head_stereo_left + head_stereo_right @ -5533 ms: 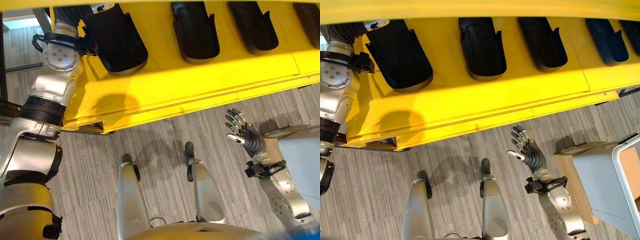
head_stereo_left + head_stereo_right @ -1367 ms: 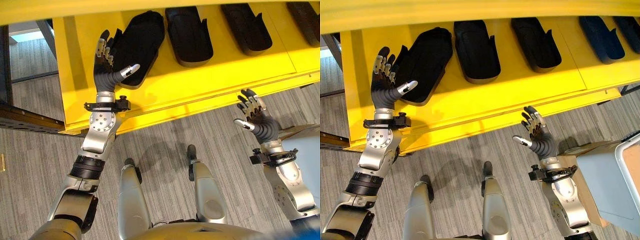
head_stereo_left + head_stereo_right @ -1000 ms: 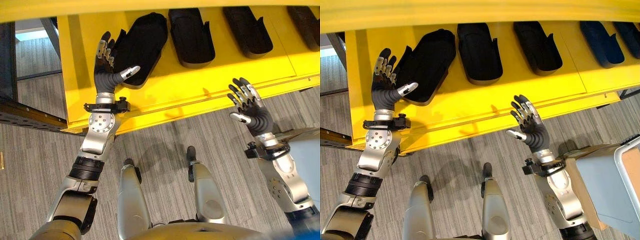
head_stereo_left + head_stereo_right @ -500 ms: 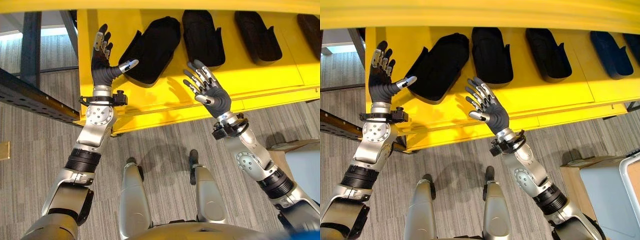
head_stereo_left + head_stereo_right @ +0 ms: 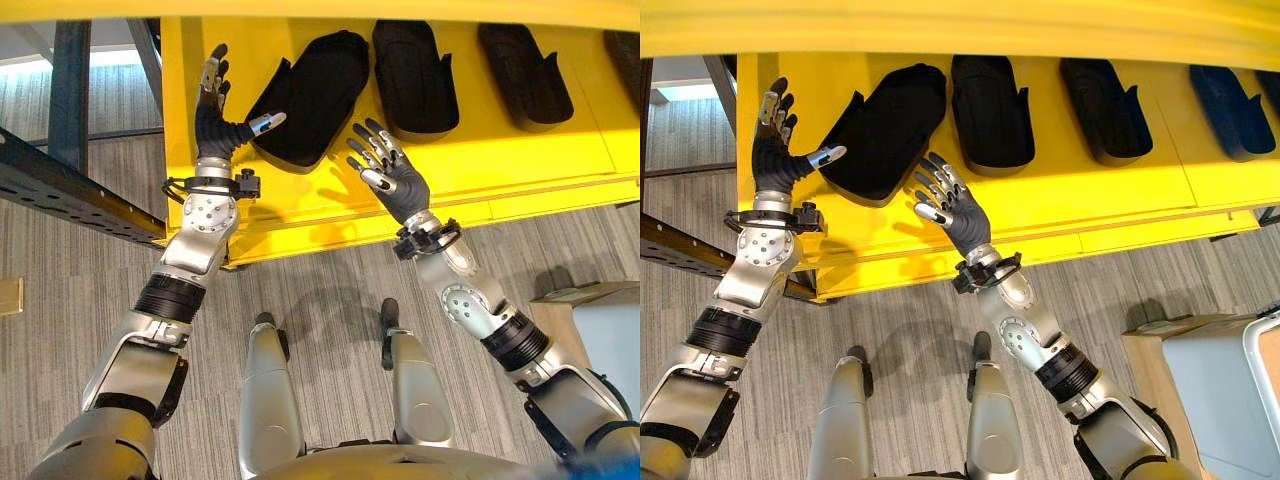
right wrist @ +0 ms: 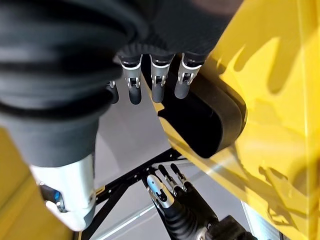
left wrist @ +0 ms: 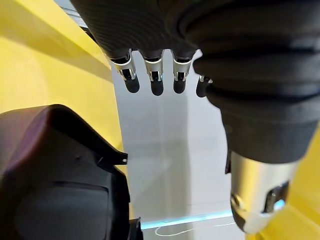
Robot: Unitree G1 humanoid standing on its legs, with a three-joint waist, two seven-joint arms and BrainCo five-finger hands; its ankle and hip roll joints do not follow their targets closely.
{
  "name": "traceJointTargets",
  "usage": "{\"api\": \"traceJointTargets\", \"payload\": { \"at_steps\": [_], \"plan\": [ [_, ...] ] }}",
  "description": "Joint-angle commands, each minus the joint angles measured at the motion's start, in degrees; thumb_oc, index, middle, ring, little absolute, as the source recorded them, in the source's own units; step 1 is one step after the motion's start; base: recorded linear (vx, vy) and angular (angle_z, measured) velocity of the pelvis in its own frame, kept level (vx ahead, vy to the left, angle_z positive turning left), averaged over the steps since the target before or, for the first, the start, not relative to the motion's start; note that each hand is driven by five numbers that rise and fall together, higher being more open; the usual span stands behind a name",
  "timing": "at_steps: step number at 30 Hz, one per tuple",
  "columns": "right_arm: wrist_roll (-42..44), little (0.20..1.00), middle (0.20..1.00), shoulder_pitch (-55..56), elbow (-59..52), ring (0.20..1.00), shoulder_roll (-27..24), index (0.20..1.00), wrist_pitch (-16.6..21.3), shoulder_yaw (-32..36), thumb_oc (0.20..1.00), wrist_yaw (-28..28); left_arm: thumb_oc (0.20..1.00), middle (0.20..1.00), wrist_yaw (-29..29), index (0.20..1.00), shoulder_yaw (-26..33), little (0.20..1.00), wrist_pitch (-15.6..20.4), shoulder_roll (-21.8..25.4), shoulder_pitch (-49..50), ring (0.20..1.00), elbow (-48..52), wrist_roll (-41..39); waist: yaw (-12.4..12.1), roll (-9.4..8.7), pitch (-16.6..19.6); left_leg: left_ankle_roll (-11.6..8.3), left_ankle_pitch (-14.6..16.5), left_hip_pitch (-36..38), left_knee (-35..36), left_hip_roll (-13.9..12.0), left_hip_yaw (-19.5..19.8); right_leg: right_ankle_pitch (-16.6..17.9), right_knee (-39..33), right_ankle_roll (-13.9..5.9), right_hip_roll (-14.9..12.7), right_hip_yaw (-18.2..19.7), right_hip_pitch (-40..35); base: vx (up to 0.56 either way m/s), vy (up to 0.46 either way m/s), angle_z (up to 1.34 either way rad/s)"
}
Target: Move parts from the plastic box to the shelf.
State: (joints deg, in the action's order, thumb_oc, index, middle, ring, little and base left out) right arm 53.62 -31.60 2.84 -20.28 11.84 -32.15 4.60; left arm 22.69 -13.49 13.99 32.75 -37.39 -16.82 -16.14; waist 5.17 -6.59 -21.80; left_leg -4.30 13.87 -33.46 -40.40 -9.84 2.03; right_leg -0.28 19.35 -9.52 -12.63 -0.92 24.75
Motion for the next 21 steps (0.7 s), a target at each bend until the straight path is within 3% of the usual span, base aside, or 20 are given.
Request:
{"api": "traceJointTargets", "payload": {
  "at_steps": [1, 16, 17, 18, 19, 20, 21],
  "plan": [
    [-2.4, 1.000, 1.000, -1.7, -1.4, 1.000, 0.4, 1.000, 3.8, 3.7, 1.000, 1.0, 1.000, 1.000, 0.8, 1.000, -3.0, 1.000, 1.5, 0.8, -4.0, 1.000, -0.6, 2.7, -1.0, 1.92, 1.0, 1.82, -4.4, 0.1, 6.6, 0.7, -1.8, -4.1, 6.3, 2.85, -0.8, -0.3, 1.0, 0.02, 0.031, 0.00],
    [-2.0, 1.000, 1.000, -5.4, 5.5, 1.000, 2.1, 1.000, 3.2, 1.8, 1.000, 2.2, 1.000, 1.000, 1.4, 1.000, -6.3, 1.000, -0.4, -0.4, -8.7, 1.000, -7.9, 3.0, -1.0, 2.24, 1.3, 2.49, -3.7, -2.7, 4.4, 1.2, -1.7, -4.2, 7.7, 2.88, -0.8, -0.1, 3.5, 0.01, 0.007, 0.00],
    [-2.0, 1.000, 1.000, -5.7, 6.0, 1.000, 2.2, 1.000, 3.1, 1.6, 1.000, 2.3, 1.000, 1.000, 1.5, 1.000, -6.5, 1.000, -0.6, -0.5, -9.1, 1.000, -8.5, 3.0, -1.1, 2.35, 1.3, 2.17, -1.9, -2.2, 3.7, 1.1, -1.4, -5.6, 8.3, 2.62, -0.7, 0.0, 3.1, 0.00, 0.000, 0.00],
    [-2.0, 1.000, 1.000, -5.8, 6.0, 1.000, 2.2, 1.000, 3.1, 1.7, 1.000, 2.3, 1.000, 1.000, 1.5, 1.000, -6.5, 1.000, -0.6, -0.4, -9.2, 1.000, -8.5, 3.0, -1.1, 2.26, 1.2, 2.52, -3.7, -2.9, 4.2, 1.2, -1.6, -4.2, 7.8, 2.90, -0.8, -0.1, 3.7, 0.08, 0.010, 0.00],
    [-1.9, 1.000, 1.000, -6.1, 6.5, 1.000, 2.4, 1.000, 3.1, 1.5, 1.000, 2.4, 1.000, 1.000, 1.5, 1.000, -6.8, 1.000, -0.8, -0.4, -9.6, 1.000, -9.0, 3.0, -1.1, 2.39, 1.2, 2.21, -1.9, -2.4, 3.6, 1.1, -1.3, -5.6, 8.4, 2.63, -0.7, 0.0, 3.2, -0.09, 0.015, 0.03],
    [-1.8, 1.000, 1.000, -6.8, 7.0, 1.000, 2.6, 1.000, 3.1, 1.3, 1.000, 2.5, 1.000, 1.000, 1.6, 1.000, -7.1, 1.000, -0.8, -0.3, -10.4, 1.000, -9.7, 3.0, -1.1, 2.25, 1.2, 2.59, -3.7, -3.3, 4.1, 1.3, -1.5, -4.1, 7.9, 2.90, -0.8, -0.1, 4.0, 0.08, 0.006, 0.01],
    [-1.8, 1.000, 1.000, -6.7, 7.1, 1.000, 2.6, 1.000, 3.1, 1.3, 1.000, 2.5, 1.000, 1.000, 1.6, 1.000, -7.1, 1.000, -0.8, -0.4, -10.4, 1.000, -9.7, 3.0, -1.1, 2.34, 1.2, 2.24, -1.9, -2.6, 3.6, 1.2, -1.3, -5.6, 8.5, 2.62, -0.7, 0.0, 3.4, -0.01, 0.012, 0.04]
  ]
}}
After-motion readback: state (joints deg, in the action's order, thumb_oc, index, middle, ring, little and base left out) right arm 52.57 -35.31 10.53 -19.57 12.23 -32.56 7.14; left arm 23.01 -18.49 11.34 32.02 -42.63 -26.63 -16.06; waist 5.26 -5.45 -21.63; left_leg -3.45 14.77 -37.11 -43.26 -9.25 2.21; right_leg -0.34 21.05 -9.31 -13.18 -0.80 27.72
